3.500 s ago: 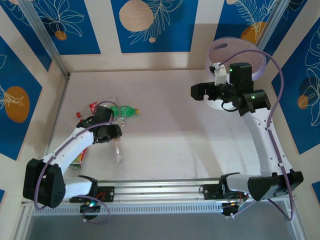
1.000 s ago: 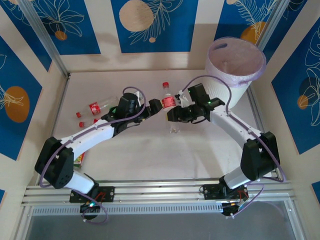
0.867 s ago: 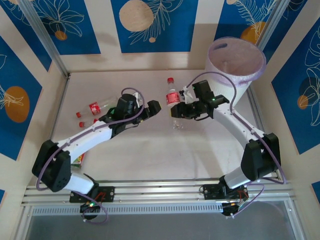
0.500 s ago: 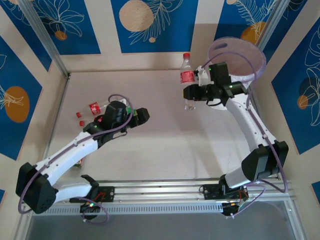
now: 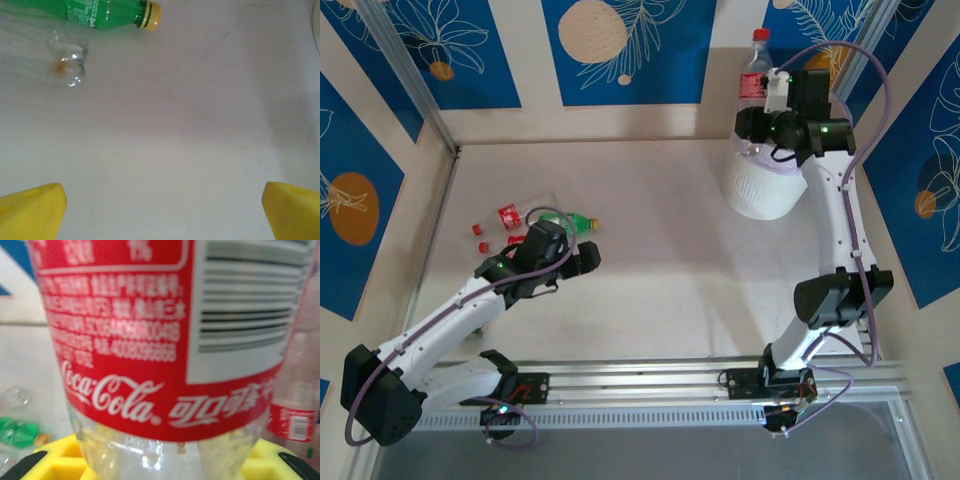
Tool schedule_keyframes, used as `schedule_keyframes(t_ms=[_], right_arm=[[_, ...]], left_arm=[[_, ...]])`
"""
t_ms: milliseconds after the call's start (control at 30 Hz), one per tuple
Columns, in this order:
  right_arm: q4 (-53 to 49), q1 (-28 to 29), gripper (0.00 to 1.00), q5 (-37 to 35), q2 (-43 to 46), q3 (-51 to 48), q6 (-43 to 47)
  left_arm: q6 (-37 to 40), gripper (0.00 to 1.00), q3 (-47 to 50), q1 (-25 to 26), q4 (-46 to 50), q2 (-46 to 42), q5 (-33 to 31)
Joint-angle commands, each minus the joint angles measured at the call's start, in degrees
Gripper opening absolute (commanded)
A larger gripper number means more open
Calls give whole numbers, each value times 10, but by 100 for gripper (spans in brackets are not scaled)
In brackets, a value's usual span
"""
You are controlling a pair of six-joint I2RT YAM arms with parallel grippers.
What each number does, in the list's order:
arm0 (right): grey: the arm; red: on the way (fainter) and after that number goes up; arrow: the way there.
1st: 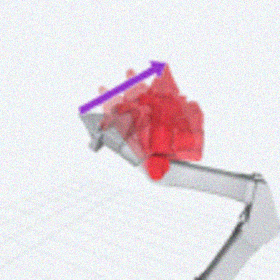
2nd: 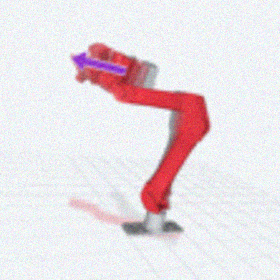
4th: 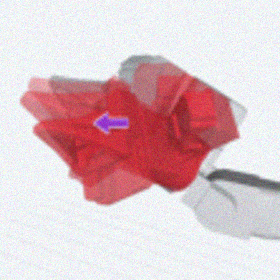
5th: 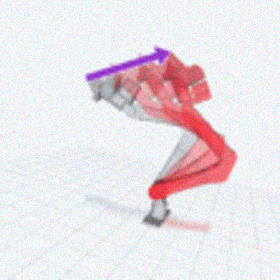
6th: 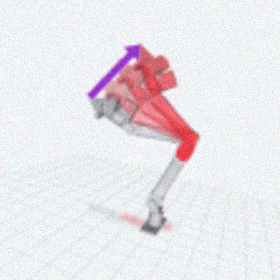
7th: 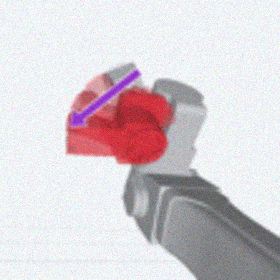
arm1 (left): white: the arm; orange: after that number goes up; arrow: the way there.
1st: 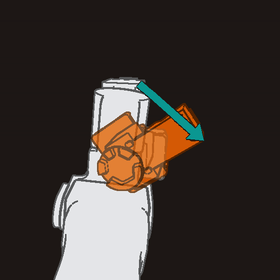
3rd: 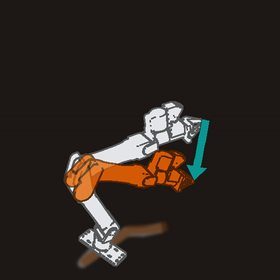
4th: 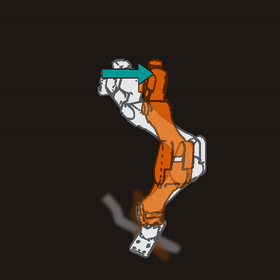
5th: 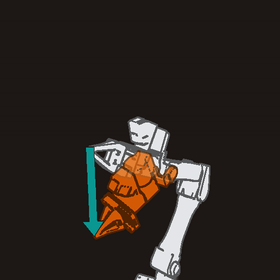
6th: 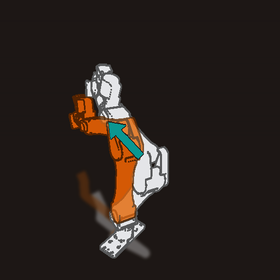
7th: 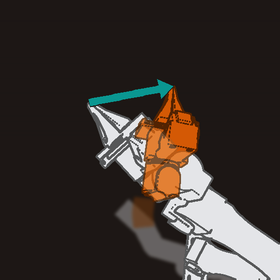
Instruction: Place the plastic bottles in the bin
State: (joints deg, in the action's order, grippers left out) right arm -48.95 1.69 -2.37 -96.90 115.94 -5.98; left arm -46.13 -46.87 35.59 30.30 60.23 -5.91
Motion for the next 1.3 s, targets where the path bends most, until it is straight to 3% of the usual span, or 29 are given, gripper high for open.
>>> schedule_keyframes(t_ms=[0,333,667,1133,1267], right_arm=[[-2,-30,0,-25,-21,40,6],[-9,-119,0,25,-103,99,-16],[0,-121,0,21,-159,51,-11],[-26,-115,0,38,-246,63,4],[-28,-112,30,35,-252,66,6]], left_arm=[[8,100,7,-3,13,-18,-9],[-1,100,26,-3,-16,-8,9],[-4,100,24,-3,-29,13,18],[-8,100,25,-3,-47,32,26],[-7,100,24,-3,-46,33,26]])
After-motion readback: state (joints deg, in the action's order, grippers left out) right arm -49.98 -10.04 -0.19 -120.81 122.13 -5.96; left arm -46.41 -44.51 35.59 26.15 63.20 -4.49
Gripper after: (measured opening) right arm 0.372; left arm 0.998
